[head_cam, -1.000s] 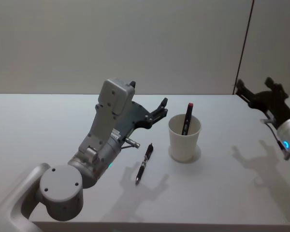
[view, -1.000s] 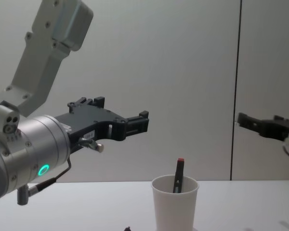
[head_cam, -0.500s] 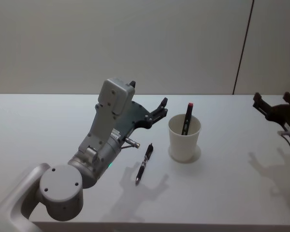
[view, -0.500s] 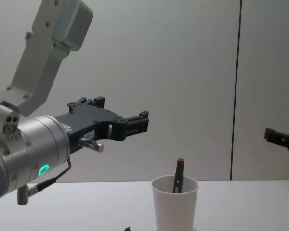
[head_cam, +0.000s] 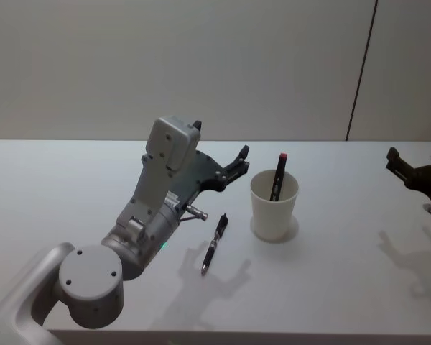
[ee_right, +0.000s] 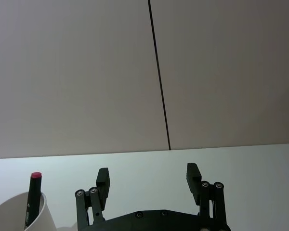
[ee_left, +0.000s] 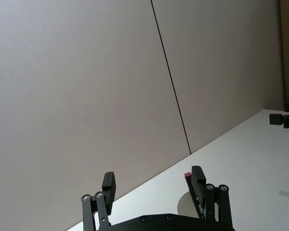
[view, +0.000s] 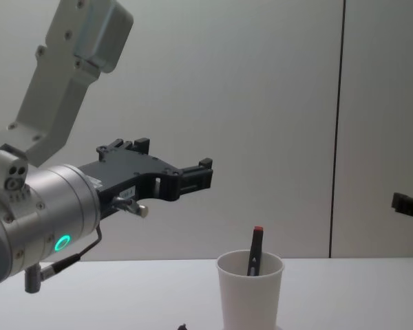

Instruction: Place the pen into the pen holder.

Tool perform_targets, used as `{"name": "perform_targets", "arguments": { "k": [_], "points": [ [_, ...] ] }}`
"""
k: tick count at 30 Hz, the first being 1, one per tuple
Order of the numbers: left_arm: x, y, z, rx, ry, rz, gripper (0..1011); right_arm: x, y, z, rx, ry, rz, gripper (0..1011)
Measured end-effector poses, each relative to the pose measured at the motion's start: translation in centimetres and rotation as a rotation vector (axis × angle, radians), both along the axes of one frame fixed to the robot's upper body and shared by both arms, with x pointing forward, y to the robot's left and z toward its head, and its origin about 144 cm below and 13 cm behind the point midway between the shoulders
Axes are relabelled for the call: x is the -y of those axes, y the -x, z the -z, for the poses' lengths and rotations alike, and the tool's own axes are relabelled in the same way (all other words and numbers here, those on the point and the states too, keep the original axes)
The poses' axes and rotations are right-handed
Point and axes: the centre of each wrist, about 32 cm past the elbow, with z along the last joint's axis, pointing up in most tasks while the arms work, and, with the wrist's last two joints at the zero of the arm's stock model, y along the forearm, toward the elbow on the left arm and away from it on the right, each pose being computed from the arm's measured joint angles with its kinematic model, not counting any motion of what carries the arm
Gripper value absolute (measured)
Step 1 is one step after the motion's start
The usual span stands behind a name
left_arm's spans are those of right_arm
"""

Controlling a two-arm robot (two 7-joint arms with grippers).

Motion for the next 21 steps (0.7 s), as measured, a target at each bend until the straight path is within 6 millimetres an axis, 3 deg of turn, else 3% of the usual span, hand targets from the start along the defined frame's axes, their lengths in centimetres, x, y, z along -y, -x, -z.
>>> {"name": "perform_targets", "arguments": {
  "k": [21],
  "points": [
    [-0.2,-1.3,0.2,-0.194,0.064,0.013,1004,0.3,0.4,0.0,-0.013,0.003,0.009,1001]
  ]
}}
